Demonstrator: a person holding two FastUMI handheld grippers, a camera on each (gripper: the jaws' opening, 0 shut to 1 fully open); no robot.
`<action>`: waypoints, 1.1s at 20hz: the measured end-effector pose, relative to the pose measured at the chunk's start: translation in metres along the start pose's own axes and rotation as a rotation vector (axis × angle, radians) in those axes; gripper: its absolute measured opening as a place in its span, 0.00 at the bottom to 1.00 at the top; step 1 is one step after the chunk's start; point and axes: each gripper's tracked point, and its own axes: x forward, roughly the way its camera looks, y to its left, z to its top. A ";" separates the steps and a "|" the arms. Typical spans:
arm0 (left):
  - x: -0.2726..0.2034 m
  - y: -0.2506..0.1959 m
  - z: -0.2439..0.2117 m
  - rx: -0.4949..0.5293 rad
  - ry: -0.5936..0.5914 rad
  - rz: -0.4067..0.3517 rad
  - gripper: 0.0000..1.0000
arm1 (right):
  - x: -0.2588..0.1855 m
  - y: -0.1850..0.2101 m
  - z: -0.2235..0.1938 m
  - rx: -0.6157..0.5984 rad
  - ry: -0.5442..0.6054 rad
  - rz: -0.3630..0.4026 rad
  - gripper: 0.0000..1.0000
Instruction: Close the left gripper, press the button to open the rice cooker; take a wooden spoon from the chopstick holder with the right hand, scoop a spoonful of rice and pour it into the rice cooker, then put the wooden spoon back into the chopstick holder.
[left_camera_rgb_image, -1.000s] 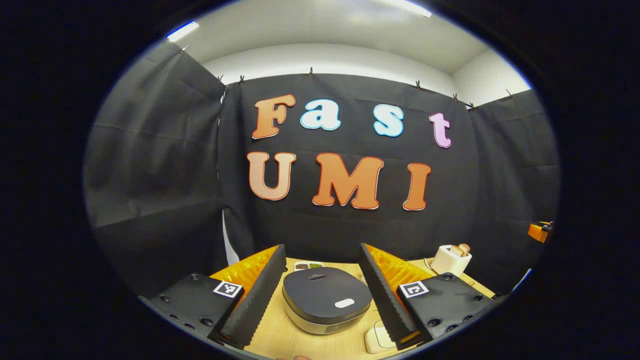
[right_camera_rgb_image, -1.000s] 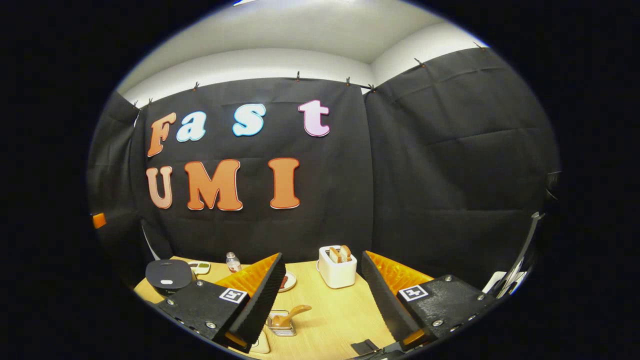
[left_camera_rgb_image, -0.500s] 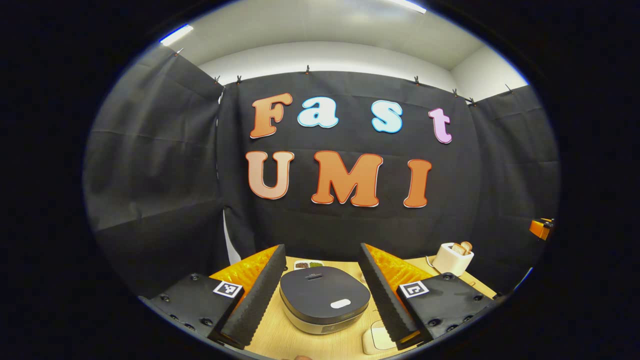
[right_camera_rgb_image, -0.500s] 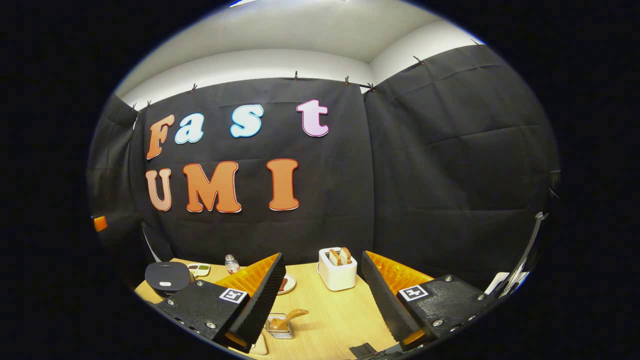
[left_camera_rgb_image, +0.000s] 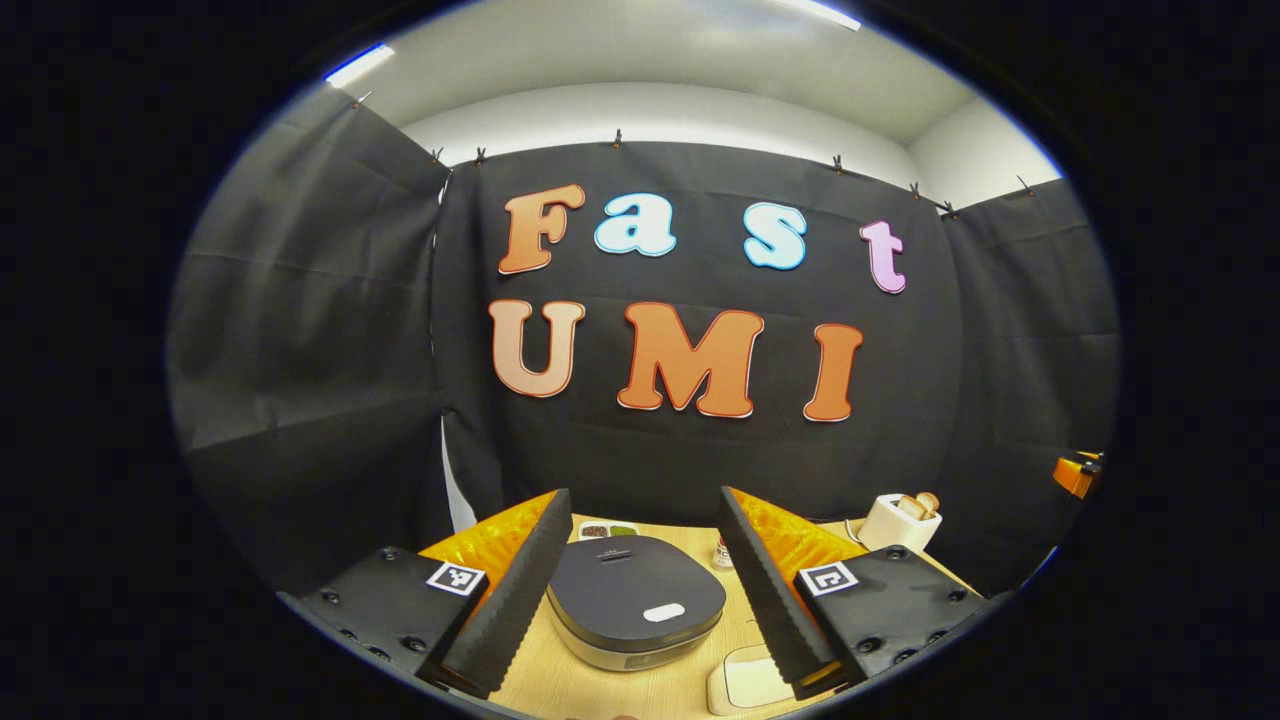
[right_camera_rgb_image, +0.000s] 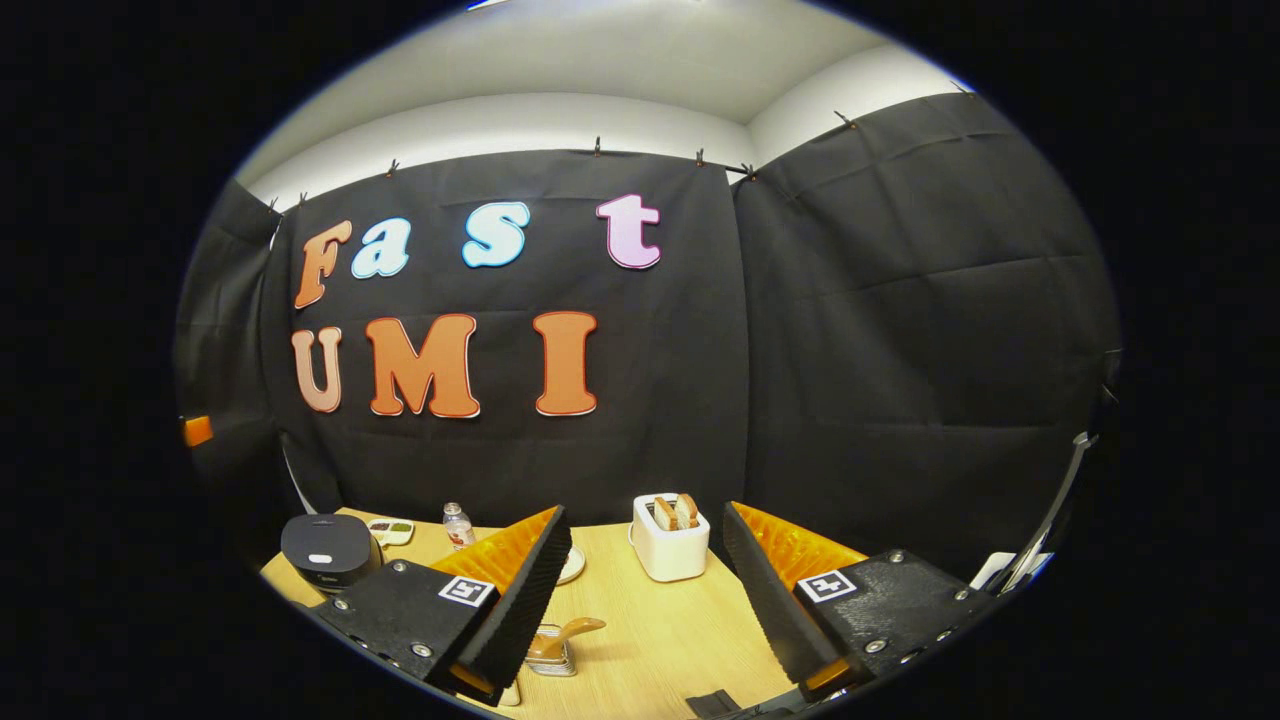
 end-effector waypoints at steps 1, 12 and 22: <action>-0.001 0.000 0.000 -0.005 0.001 0.002 0.53 | 0.001 -0.001 0.000 -0.001 -0.001 -0.002 0.95; 0.002 -0.015 0.001 0.032 0.018 -0.029 0.57 | 0.012 -0.004 -0.002 -0.001 0.010 0.011 0.95; 0.019 -0.021 -0.018 0.022 0.079 -0.025 0.05 | 0.017 -0.008 -0.009 -0.005 0.026 0.012 0.95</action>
